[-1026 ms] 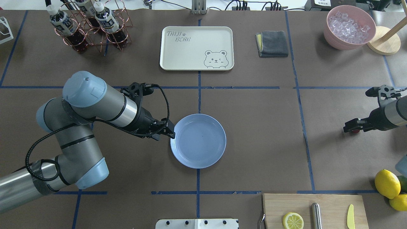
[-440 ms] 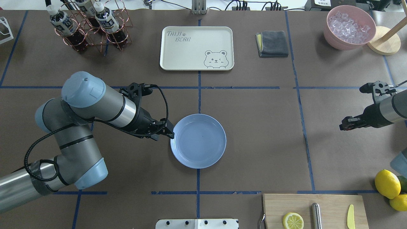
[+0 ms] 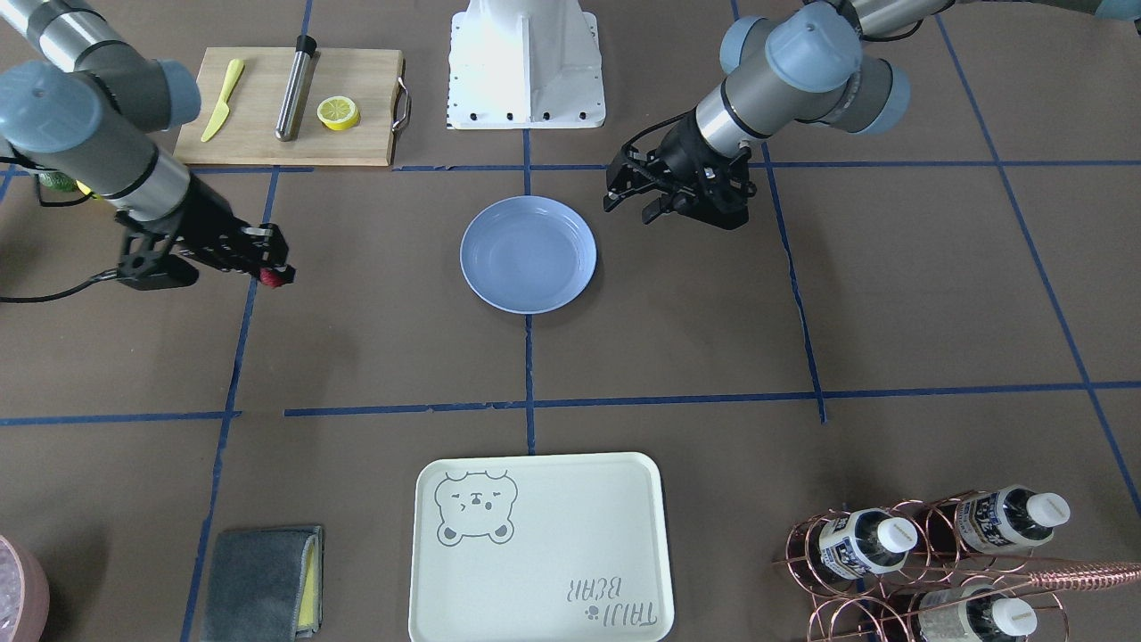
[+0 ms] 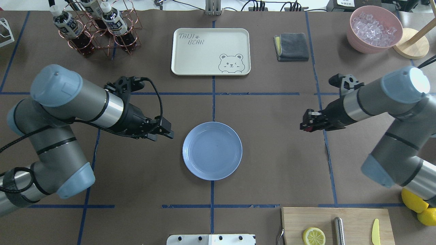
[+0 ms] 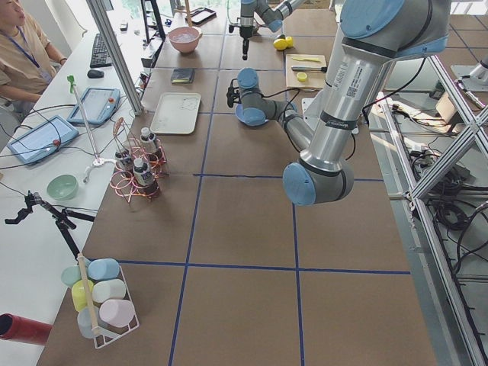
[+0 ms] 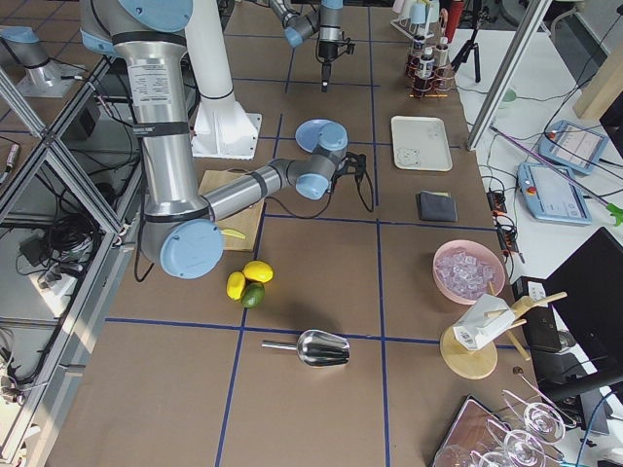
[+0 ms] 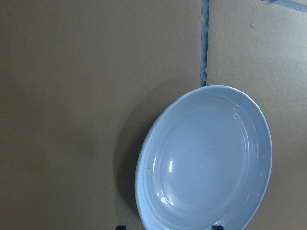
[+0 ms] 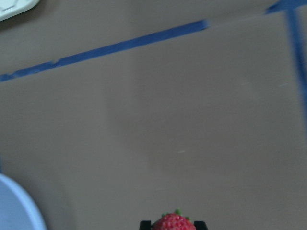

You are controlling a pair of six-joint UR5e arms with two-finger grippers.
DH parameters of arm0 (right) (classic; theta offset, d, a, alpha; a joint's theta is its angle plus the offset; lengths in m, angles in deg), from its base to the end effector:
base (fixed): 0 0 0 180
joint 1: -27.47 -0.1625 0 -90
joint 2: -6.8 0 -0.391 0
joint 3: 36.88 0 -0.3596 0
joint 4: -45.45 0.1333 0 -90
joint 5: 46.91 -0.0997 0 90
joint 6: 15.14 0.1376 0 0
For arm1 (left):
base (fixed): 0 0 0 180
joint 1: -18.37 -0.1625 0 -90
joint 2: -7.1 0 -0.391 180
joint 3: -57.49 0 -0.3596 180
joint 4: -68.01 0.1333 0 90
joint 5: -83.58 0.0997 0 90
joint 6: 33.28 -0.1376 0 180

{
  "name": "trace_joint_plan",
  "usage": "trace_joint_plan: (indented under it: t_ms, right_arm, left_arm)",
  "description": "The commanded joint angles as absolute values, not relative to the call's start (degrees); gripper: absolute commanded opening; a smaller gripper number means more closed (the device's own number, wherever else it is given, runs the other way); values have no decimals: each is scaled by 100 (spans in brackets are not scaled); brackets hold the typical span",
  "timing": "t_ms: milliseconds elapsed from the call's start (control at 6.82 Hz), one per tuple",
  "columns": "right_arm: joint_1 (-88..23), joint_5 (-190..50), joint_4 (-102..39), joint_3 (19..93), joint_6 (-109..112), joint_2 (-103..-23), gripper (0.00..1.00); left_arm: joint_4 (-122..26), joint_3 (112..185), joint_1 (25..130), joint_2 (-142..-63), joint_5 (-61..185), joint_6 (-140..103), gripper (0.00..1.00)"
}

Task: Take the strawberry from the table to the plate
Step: 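Carry the strawberry over the plate with the right gripper while the left gripper withdraws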

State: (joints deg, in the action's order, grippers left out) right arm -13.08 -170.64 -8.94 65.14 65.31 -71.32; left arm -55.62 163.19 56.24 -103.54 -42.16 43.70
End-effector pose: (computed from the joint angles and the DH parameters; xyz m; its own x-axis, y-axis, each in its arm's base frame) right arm -0.3874 -0.4063 0.3716 0.4096 0.1688 0.8965 -0.1107 0.9847 -0.1349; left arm 0.4148 -0.3896 0.2599 0.2781 0.0154 -0.9604 0.0025 0.9999 0.0167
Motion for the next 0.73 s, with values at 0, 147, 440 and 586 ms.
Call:
trace_joint_plan:
  t_ms: [0,147,440,586]
  right_arm:
    - [-290,-16027,-1628,6403,7825,-5769,0]
    - [2,-15533,-2121,6193,8029,-5241,0]
    - [162,-15187,-2179,5255,8215,-4474,0]
    - [372,-15064,-2188,5242,8215,-4532,0]
  left_arm:
    - [-5574,16681,6125,-9814,-4219,4345,66]
    - [-5574,17039,6179,-9376,-4219,4345,66]
    - [-5583,17060,6232,-9283,-4175,4353,68]
    - [-5583,17086,6232,-9275,-4175,4353,68]
